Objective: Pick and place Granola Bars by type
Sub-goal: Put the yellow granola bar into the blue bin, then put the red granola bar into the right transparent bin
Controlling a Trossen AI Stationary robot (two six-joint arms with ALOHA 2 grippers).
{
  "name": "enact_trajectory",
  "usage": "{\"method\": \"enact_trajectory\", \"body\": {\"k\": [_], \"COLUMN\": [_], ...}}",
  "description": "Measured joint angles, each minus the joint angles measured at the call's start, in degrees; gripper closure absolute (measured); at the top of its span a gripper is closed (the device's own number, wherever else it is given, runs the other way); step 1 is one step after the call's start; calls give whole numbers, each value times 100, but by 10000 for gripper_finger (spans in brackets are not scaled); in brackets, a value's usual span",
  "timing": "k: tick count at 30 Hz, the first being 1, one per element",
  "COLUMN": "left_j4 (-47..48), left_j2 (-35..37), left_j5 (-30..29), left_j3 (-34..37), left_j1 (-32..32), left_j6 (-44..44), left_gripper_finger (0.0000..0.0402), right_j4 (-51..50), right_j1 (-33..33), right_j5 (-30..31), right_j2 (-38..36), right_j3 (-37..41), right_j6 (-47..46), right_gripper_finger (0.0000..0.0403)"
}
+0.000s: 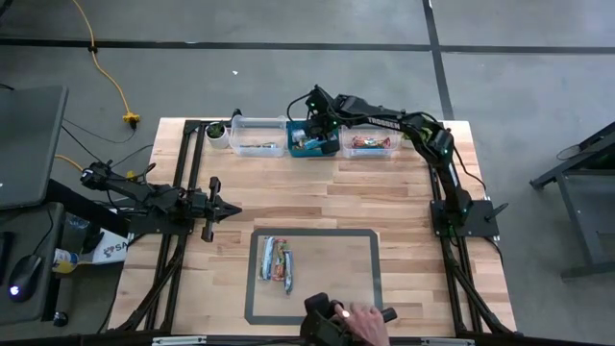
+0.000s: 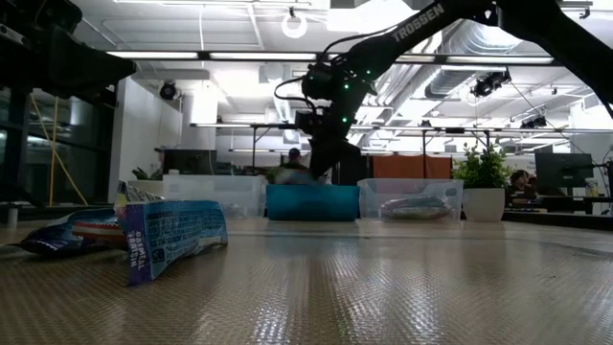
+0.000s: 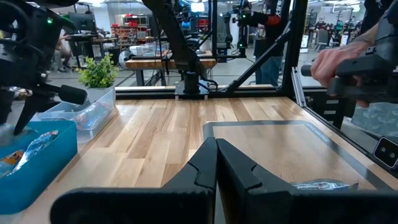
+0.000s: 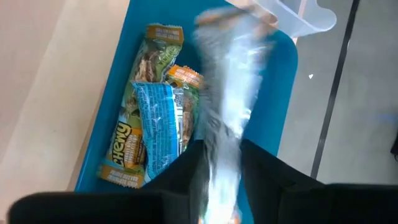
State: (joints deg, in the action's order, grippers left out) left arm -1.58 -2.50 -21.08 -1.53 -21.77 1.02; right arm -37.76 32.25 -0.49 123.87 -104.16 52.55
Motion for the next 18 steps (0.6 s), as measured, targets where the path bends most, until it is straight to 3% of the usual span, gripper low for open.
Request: {"method": "enact_trajectory", "body": {"k": [9, 18], "left_j4": [-1, 0], "left_j2": [0, 0], "left_j5": [0, 0], "left_j3": [0, 0], "left_j1": [0, 0], "left_j6": [0, 0], "left_gripper_finger": [400, 400], "right_j4": [-11, 70], "right_j1": [-4, -82], "right_j5": [304, 337], "right_j2": [-2, -415], "right_j3": [0, -2], "right_j6": [-235, -1314], "right_gripper_finger": [241, 219]}}
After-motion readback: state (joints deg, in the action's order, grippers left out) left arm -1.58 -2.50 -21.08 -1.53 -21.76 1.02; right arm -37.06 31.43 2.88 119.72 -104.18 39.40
